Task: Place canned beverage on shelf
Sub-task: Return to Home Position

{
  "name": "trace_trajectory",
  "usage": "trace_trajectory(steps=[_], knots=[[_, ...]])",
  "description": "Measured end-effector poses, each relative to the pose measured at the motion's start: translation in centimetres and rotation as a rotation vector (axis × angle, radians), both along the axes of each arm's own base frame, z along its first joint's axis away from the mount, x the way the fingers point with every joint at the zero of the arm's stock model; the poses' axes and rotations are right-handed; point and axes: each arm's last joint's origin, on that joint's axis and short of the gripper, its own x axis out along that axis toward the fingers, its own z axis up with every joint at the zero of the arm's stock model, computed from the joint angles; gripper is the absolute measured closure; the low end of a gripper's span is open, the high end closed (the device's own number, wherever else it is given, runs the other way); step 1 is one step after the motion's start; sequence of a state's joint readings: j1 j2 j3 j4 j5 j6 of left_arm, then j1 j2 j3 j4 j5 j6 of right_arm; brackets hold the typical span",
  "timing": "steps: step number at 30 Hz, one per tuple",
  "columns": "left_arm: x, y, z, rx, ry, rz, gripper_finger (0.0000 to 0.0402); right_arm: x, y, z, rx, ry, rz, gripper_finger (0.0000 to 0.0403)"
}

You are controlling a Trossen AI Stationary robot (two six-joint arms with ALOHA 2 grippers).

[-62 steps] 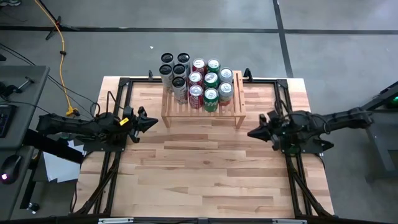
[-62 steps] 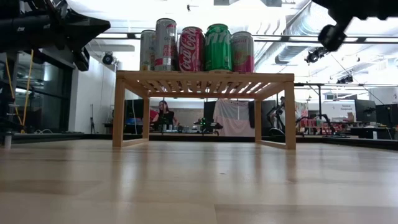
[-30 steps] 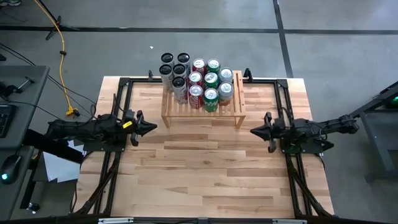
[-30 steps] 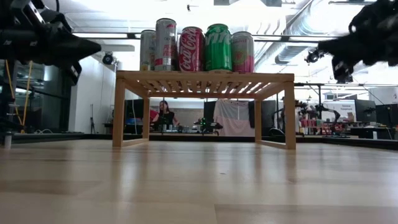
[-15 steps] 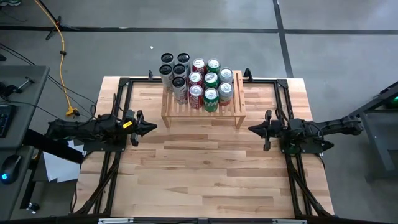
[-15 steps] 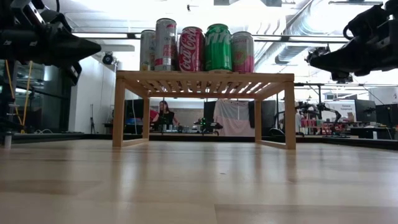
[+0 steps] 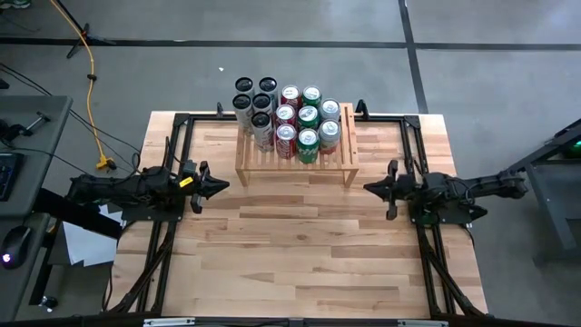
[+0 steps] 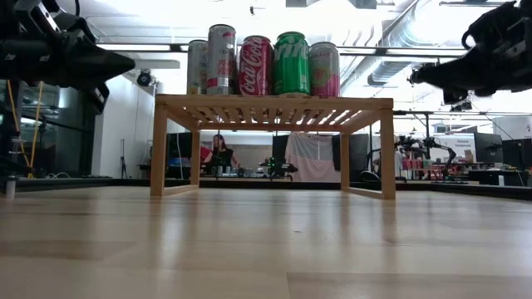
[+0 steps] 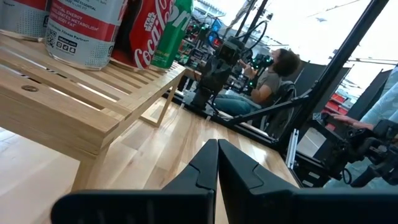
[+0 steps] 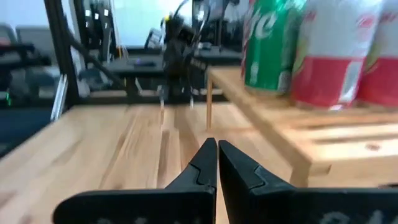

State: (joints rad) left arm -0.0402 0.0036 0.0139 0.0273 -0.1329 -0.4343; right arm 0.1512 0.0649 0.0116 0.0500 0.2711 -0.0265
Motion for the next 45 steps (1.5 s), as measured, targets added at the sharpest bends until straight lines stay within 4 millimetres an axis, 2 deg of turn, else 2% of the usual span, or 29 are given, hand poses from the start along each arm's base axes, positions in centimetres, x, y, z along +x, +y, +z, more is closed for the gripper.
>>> trace_trajectory(steps=[6,45], knots=[[0.0,0.0,-0.02,0.0,0.001,0.0,0.0398,-0.43,-0.33,0.84,0.014,-0.102,-0.022,0.0403],[0.03,-0.01,-0.05,0.0,0.005,-0.003,0.0398,-0.29,-0.34,0.62,0.01,-0.081,-0.022,0.0402]])
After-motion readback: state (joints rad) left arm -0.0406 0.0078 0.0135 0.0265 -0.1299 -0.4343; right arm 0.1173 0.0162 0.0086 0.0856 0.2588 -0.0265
